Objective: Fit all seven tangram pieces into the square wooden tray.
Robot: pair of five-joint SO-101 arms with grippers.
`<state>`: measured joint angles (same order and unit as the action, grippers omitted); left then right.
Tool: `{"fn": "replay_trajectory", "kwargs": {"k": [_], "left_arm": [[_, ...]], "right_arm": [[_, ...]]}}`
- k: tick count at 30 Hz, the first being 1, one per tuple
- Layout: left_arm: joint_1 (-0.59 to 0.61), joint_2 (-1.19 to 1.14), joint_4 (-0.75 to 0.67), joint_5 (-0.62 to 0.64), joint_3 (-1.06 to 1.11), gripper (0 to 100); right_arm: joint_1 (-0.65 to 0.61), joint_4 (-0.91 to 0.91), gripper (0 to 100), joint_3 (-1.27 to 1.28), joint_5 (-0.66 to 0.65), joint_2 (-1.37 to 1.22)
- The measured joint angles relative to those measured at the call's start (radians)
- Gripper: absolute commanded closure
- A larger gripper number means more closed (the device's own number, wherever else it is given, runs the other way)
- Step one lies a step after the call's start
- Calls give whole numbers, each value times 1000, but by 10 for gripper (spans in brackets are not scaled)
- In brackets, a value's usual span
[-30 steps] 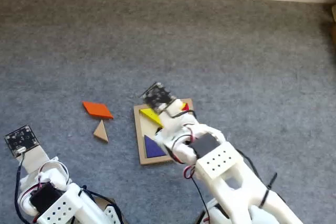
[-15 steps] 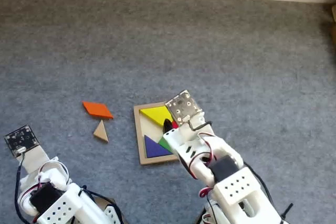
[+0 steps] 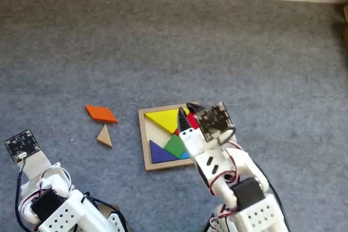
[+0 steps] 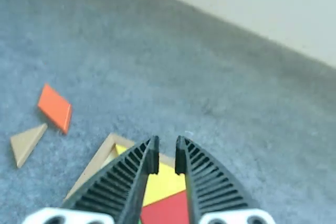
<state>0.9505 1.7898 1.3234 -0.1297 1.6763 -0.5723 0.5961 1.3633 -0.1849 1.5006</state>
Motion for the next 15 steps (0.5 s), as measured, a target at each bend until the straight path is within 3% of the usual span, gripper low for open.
{"fn": "replay_trajectory", "kwargs": {"k": [9,15], "left_arm": [[0,0,0,0,0,909],[0,0,0,0,0,909]], "right_arm": [[161,305,936,35,0,318],[183,368,936,184,8,319]]}}
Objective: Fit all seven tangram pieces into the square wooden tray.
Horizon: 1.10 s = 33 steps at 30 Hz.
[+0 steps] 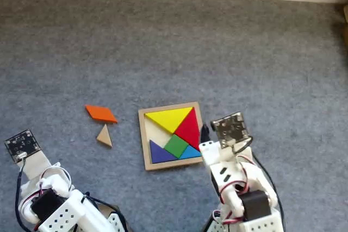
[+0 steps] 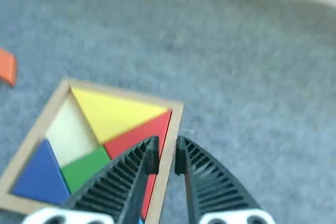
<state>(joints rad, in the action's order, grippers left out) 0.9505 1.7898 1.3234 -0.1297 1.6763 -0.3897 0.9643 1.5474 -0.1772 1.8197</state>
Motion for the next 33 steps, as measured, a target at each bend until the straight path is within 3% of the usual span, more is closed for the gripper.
{"fn": "replay_trajectory", "kwargs": {"k": [5,15,33], "left_arm": [[0,0,0,0,0,909],[0,0,0,0,0,909],[0,0,0,0,0,909]], "right_arm": [[43,0,936,118,109,6],[66,0,936,124,255,6],[66,275,936,124,265,6]]}}
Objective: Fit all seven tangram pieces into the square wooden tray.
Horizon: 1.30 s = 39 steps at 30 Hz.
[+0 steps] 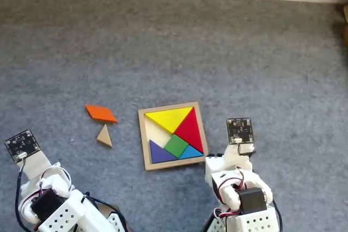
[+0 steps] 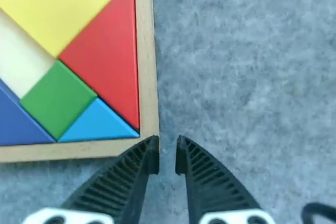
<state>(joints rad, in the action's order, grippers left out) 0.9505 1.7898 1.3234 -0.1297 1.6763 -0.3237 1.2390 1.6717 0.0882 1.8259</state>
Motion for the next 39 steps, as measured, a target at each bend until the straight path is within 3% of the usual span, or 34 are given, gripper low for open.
{"fn": "replay_trajectory", "kwargs": {"k": [19,30,39], "left_arm": [[-2,0,0,0,0,906],[-265,0,0,0,0,906],[-404,0,0,0,0,909]], "right_arm": [[0,9,936,0,0,0],[0,9,936,0,0,0],[0,9,936,0,0,0]]}}
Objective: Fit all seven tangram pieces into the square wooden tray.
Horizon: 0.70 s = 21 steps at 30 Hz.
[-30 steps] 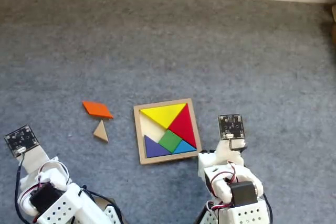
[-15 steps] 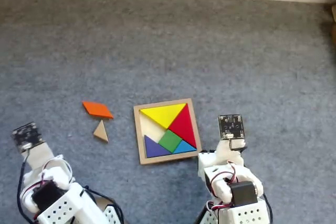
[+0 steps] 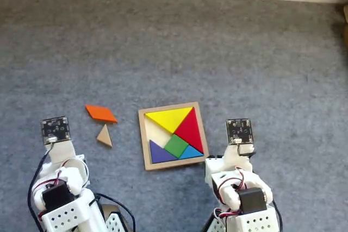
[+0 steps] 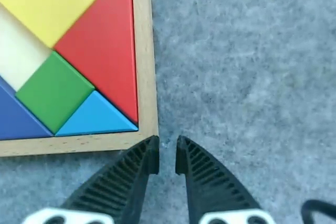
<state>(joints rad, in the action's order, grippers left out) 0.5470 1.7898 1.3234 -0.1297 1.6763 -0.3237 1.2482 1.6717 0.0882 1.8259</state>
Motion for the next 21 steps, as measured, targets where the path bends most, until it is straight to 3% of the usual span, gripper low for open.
{"fn": "replay_trajectory", "kwargs": {"k": [17,21], "left_arm": [[-49,0,0,0,0,906],[-49,0,-61,-6,0,905]], "right_arm": [[0,0,936,0,0,0],[0,0,936,0,0,0]]}}
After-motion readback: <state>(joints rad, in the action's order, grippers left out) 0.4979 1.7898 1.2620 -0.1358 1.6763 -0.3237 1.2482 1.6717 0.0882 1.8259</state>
